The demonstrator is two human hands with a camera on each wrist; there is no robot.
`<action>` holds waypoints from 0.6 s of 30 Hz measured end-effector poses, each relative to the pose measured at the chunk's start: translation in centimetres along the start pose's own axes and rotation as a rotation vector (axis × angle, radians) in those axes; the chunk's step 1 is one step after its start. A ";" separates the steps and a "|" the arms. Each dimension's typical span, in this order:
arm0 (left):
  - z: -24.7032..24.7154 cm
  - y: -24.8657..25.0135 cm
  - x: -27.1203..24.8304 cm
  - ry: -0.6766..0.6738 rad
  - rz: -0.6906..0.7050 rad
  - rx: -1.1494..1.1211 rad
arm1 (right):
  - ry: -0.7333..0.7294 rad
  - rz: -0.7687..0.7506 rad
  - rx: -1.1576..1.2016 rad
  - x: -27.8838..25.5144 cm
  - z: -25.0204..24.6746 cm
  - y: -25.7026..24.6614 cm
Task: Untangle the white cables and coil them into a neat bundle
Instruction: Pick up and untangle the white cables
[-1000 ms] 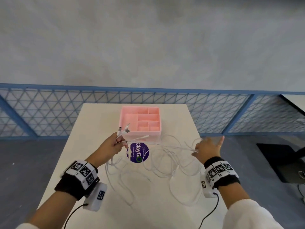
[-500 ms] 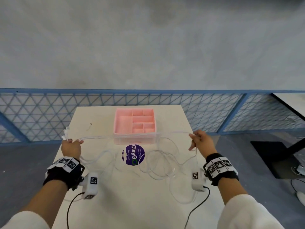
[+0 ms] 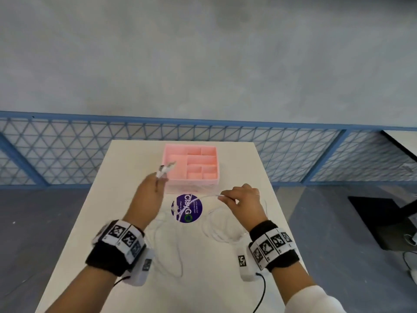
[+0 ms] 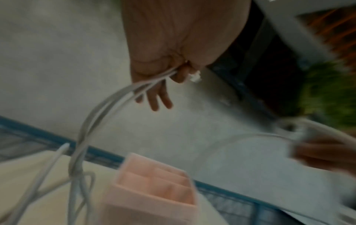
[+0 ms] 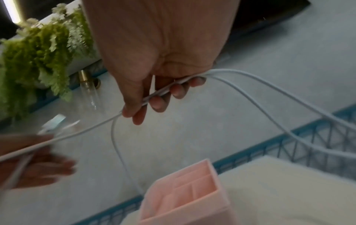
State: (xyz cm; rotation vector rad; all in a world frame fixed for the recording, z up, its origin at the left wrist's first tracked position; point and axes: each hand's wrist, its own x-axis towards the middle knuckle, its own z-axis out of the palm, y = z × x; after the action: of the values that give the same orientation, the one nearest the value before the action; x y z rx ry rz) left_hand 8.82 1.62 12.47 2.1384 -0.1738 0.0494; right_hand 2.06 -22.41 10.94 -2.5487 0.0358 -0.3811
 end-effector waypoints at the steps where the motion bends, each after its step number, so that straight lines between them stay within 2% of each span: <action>1: 1.9 1.7 -0.9 -0.169 0.028 -0.040 | -0.013 0.011 0.039 0.1 0.7 -0.8; 2: 3.5 2.9 -1.9 -0.289 0.047 -0.090 | -0.021 0.012 0.061 0.1 1.2 -1.5; 4: 5.8 3.7 -2.9 -0.385 0.106 -0.039 | -0.023 0.002 0.075 0.3 1.5 -2.3; 5: 6.2 3.6 -3.1 -0.346 0.149 0.095 | -0.021 -0.007 0.072 0.3 1.3 -2.4; 8: 5.2 2.9 -2.3 -0.096 0.224 0.454 | -0.023 -0.010 0.010 0.3 0.3 -1.6; 10: 4.1 2.4 -1.3 -0.096 0.306 0.418 | -0.048 0.009 -0.024 -0.2 -0.2 -0.7; 12: 3.7 2.5 -0.9 -0.242 0.373 0.284 | -0.089 0.025 0.018 -0.6 -0.2 -0.4; 15: 5.3 4.1 -2.3 -0.521 0.324 0.187 | -0.130 0.025 0.064 -0.5 0.2 -0.7; 18: 6.4 3.8 -2.1 -0.602 0.244 0.067 | -0.214 0.101 0.179 -0.2 -0.4 -0.3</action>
State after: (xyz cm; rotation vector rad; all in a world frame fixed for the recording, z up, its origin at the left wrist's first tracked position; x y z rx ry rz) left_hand 6.03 -5.52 11.92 2.1314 -0.7910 -0.4561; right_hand 1.72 -22.35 11.40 -2.3854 0.0481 -0.0673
